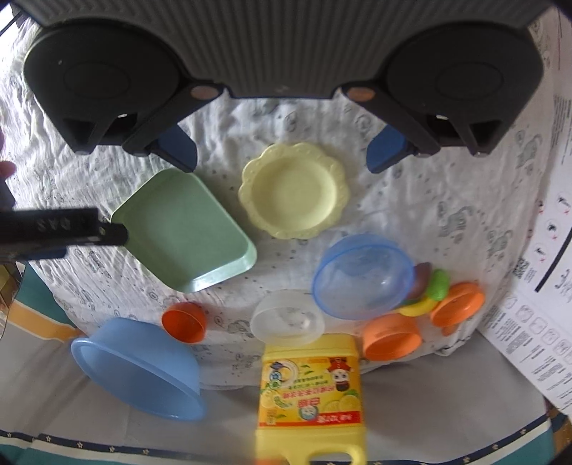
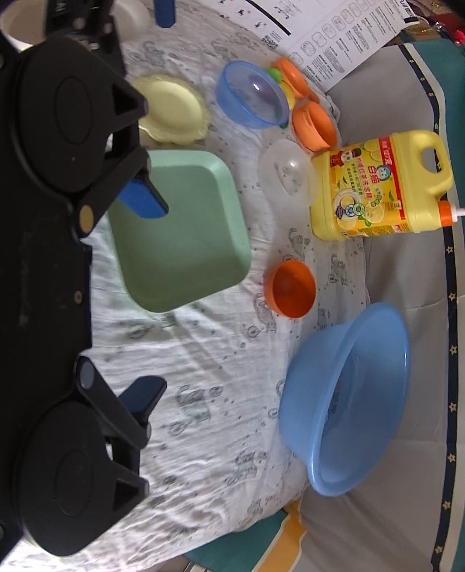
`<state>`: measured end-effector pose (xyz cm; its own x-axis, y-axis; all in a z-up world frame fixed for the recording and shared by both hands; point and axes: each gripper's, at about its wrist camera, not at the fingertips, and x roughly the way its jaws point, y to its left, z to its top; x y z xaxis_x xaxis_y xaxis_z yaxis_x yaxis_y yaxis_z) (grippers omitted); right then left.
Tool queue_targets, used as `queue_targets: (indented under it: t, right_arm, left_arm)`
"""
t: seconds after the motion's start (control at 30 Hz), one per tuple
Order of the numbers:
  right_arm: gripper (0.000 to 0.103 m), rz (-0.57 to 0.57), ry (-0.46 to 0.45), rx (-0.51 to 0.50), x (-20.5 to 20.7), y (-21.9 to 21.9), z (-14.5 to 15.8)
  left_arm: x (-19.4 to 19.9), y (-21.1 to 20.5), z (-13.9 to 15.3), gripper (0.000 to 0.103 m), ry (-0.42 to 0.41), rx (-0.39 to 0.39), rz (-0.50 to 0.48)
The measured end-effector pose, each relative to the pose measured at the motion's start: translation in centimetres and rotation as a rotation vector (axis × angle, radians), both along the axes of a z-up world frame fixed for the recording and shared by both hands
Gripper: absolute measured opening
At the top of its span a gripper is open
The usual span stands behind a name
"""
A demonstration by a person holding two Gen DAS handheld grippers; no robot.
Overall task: Organize plates and bowls
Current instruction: 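Reach the right gripper to the green square tray and grasp its edge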
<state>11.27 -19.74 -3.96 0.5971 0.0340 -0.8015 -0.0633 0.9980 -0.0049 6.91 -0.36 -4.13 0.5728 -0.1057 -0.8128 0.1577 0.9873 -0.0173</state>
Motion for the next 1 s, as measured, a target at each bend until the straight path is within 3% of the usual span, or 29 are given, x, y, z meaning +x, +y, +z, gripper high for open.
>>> queue_targets:
  t: [0.2, 0.27, 0.37, 0.43, 0.7, 0.93, 1.0]
  right_arm:
    - [0.063, 0.002, 0.005, 0.028, 3.4, -0.3, -1.9]
    - [0.043, 0.003, 0.015, 0.037, 4.1, -0.5, -2.6]
    - [0.024, 0.009, 0.036, 0.06, 4.7, -0.9, -3.5]
    - [0.018, 0.006, 0.049, 0.064, 4.8, -1.4, -4.1]
    - [0.015, -0.049, 0.056, 0.056, 3.6, -4.5, -4.4]
    - [0.016, -0.075, 0.057, 0.11, 2.9, -6.2, -4.3]
    - [0.018, -0.092, 0.051, 0.135, 2.8, -6.6, -4.3]
  left_arm:
    - [1.9, -1.0, -0.5, 0.103, 0.009, -0.006, -0.008]
    - [2.5, -1.4, -0.7, 0.103, 0.011, -0.006, -0.012]
    - [3.2, -2.2, -1.0, 0.102, 0.014, -0.011, -0.023]
    - [3.7, -2.8, -1.2, 0.1, 0.014, -0.014, -0.036]
    - [5.7, -6.0, -2.1, 0.08, 0.019, -0.027, -0.112]
    - [8.6, -8.3, -3.4, 0.062, 0.054, -0.062, -0.151]
    - [9.1, -8.9, -3.9, 0.05, 0.068, -0.058, -0.173]
